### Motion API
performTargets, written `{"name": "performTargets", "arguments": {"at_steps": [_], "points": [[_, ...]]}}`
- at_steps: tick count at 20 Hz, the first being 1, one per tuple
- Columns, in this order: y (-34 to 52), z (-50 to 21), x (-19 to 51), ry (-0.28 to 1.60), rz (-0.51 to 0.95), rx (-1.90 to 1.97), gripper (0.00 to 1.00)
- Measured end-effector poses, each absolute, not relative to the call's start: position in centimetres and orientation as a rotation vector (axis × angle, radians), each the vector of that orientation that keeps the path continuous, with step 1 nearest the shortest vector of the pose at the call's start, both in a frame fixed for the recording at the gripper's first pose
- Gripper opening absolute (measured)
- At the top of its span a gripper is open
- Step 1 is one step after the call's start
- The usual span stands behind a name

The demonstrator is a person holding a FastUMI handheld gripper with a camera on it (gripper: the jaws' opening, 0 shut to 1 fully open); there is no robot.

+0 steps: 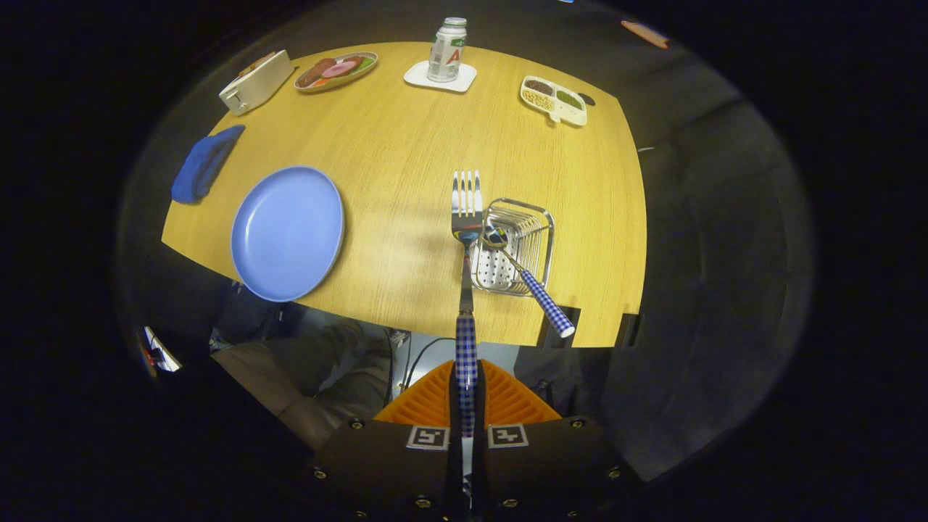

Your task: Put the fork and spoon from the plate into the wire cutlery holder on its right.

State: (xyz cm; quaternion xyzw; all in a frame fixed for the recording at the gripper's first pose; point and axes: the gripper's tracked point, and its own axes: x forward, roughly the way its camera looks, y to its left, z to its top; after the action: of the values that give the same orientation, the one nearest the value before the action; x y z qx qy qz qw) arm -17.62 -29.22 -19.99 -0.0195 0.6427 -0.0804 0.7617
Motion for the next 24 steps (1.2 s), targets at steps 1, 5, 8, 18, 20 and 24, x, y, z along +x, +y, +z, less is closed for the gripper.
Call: {"name": "performTargets", "arguments": {"at_steps": [1,5,8,18,20,24], "points": [[-29.8,-20.2,-18.2,1.438,-0.177,-0.048,0.05],[-32.1,-20.9,-19.1,1.542,-0.205,-0.070,0.05],[-32.5,-21.3,-18.9,1.602,-0.192,-0.096,0.05],[-34.4,-22.2,-17.4,1.810,-0.161,-0.164,0.05],[-34.6,-22.0,-16.6,1.840,-0.150,-0.193,0.05],[-35.2,-21.9,-15.7,1.880,-0.142,-0.238,0.05]]}}
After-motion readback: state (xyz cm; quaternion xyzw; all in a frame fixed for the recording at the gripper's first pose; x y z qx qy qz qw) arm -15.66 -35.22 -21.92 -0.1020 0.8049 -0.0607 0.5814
